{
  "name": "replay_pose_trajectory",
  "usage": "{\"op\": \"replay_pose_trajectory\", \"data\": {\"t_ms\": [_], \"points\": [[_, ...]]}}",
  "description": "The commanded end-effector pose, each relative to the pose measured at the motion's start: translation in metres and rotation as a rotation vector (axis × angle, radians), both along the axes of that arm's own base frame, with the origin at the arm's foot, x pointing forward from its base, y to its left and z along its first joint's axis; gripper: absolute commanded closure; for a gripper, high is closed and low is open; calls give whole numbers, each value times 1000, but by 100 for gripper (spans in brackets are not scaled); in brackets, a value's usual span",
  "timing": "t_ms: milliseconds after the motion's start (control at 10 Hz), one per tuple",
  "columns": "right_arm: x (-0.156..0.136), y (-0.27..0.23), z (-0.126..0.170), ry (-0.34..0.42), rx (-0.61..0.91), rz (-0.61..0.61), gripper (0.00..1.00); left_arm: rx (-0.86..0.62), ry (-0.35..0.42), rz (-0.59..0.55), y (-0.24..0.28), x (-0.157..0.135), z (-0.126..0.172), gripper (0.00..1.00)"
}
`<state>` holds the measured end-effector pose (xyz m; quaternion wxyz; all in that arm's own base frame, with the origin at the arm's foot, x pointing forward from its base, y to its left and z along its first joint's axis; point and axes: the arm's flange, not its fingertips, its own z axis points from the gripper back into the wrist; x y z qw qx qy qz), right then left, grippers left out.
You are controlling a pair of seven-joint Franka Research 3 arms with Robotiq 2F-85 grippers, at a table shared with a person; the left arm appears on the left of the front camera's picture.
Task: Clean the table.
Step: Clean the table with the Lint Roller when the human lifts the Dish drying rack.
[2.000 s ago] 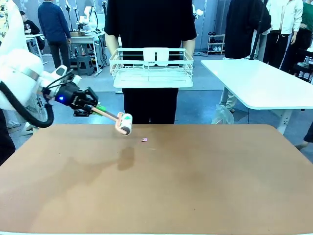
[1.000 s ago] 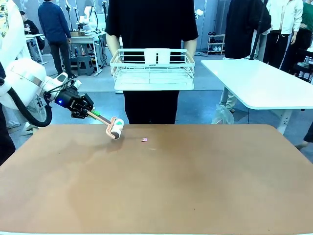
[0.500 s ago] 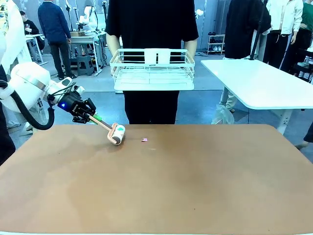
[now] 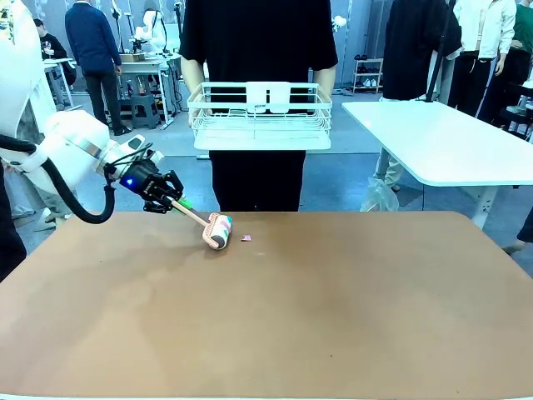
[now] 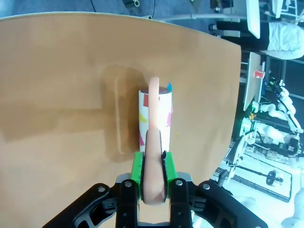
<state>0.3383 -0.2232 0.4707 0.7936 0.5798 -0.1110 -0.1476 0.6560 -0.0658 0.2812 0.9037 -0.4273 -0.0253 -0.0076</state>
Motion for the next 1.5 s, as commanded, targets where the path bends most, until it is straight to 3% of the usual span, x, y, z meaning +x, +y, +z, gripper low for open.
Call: {"op": "replay_pose_trajectory", "data": {"t_ms": [0,500,900,1400], "points": [[-1,0,2,-14,9,1,0,43,41,16,-20,4,-13,78],[-1,0,2,-14,9,1,0,28,42,63,-86,-6,-21,78],[-1,0,2,-14,9,1,0,4,26,56,-104,-9,-14,78],[-1,0,2,-14,9,1,0,-88,-38,73,-92,-32,38,78]]}}
